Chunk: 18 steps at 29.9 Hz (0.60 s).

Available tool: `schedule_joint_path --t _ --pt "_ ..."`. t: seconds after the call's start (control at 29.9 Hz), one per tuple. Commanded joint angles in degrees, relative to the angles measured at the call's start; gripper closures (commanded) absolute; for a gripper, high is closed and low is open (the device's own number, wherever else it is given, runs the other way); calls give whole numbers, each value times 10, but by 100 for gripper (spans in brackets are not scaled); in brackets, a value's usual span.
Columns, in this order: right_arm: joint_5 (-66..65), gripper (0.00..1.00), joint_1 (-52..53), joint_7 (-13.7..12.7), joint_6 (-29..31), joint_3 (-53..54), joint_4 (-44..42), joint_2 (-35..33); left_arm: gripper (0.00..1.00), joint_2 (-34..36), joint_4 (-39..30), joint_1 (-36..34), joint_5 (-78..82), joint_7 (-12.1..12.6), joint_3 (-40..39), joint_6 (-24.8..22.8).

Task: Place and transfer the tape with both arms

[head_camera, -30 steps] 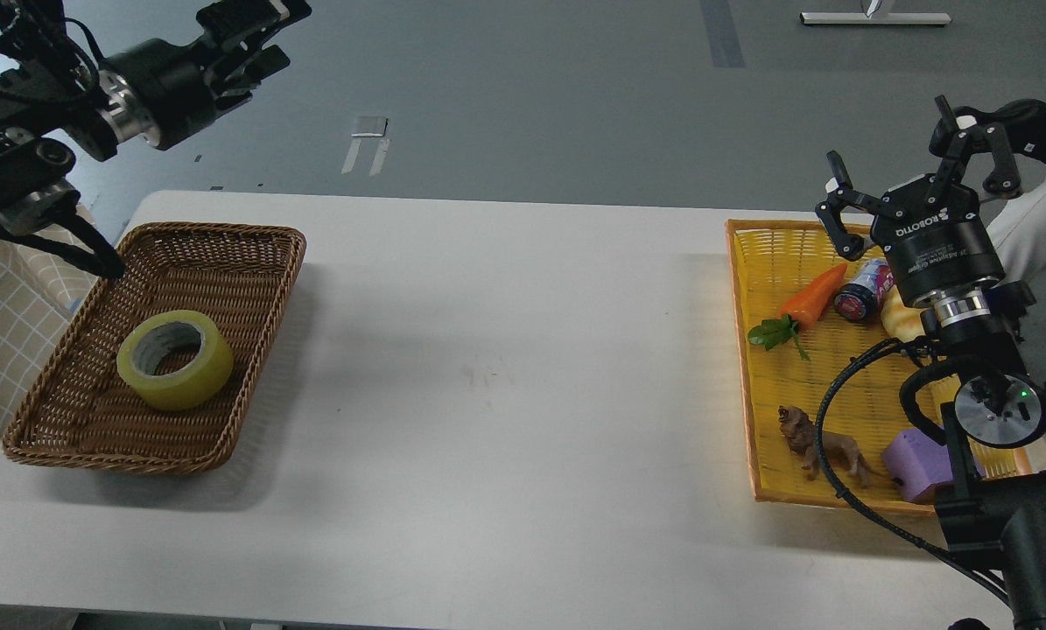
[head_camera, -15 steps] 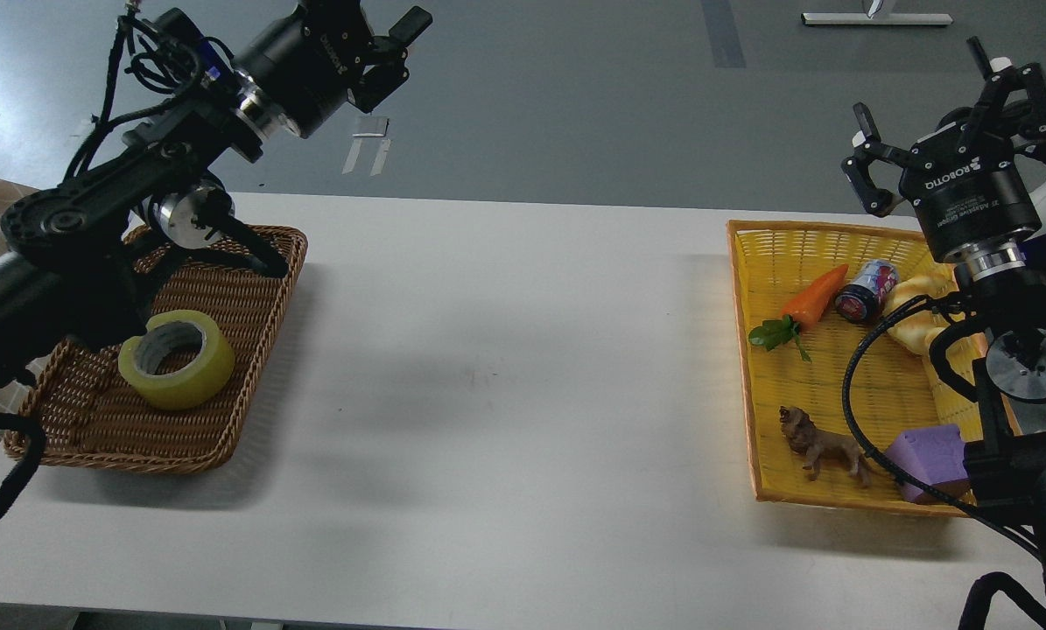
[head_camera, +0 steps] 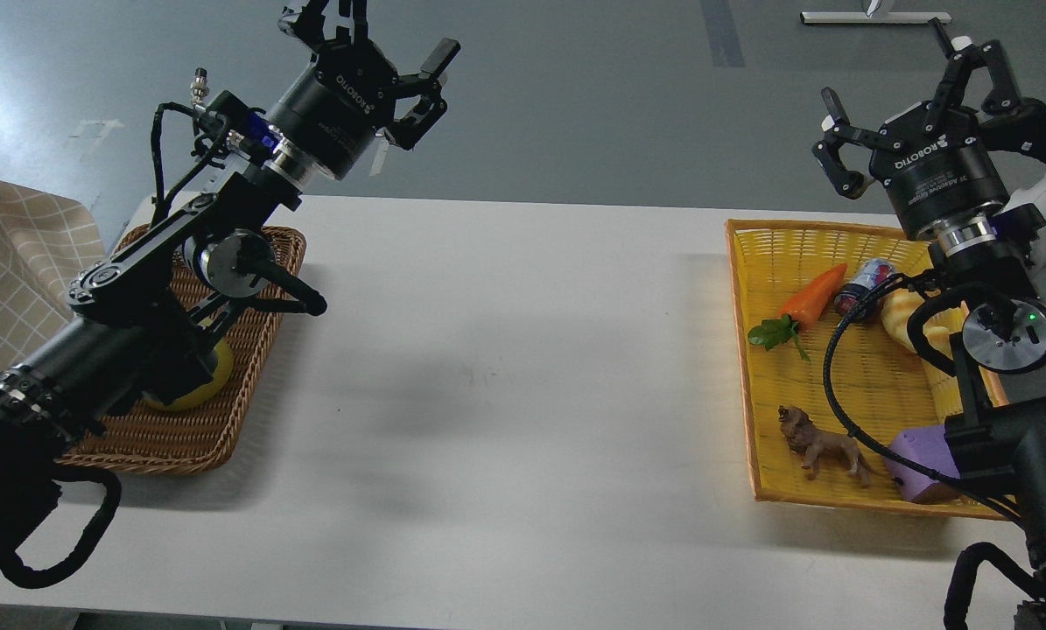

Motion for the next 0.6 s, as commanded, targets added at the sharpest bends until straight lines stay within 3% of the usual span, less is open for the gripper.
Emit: schedule_joint_path --t 0.0,0.57 --pt "-1 0 14 1 0 -24 -1 2 2 -1 -11 17 -1 1 -11 -2" --pt "-2 0 35 4 0 -36 -25 34 2 -2 -10 21 -16 1 -28 -2"
